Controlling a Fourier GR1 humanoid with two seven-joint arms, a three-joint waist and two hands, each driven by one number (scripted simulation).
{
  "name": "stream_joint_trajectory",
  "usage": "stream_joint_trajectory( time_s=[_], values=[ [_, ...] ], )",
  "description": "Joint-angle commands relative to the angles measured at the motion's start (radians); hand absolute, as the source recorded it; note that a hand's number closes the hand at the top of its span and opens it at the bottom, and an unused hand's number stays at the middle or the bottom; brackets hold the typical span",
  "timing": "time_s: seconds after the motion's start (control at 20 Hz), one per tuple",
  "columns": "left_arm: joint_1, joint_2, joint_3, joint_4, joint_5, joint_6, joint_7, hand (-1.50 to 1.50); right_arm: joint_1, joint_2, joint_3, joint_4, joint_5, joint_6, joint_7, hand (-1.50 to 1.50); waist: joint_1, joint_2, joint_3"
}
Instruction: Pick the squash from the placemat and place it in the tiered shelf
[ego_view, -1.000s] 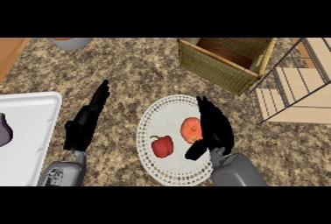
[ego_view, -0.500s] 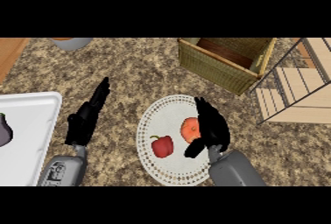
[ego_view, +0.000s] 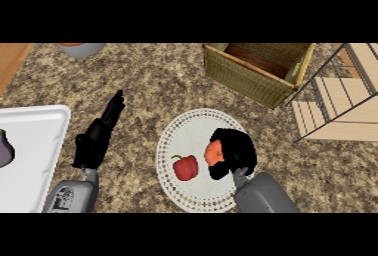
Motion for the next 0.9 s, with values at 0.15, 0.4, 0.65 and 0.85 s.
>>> stream_joint_trajectory(
  time_s=[0.15,0.4,0.65,0.85],
  values=[
    [0.015,0.01,0.008,-0.047,-0.006,-0.007,0.012,0.0,0.126,-0.064,0.01,-0.186,0.055,0.053,-0.043,1.5,-0.005,-0.001,0.0],
    [-0.012,-0.025,0.017,0.03,-0.013,0.033,-0.017,0.0,0.459,-0.19,0.152,-0.518,0.114,0.037,0.023,1.5,-0.028,-0.004,0.0],
    [-0.074,-0.002,0.035,0.078,-0.006,0.006,0.002,0.0,0.564,-0.272,0.139,-0.697,0.104,0.013,-0.002,1.5,-0.016,0.001,0.0],
    [0.019,0.006,0.01,-0.056,-0.006,-0.004,0.025,0.0,0.631,-0.197,0.183,-0.798,0.117,-0.162,-0.036,1.5,-0.015,-0.005,0.001]
  ],
)
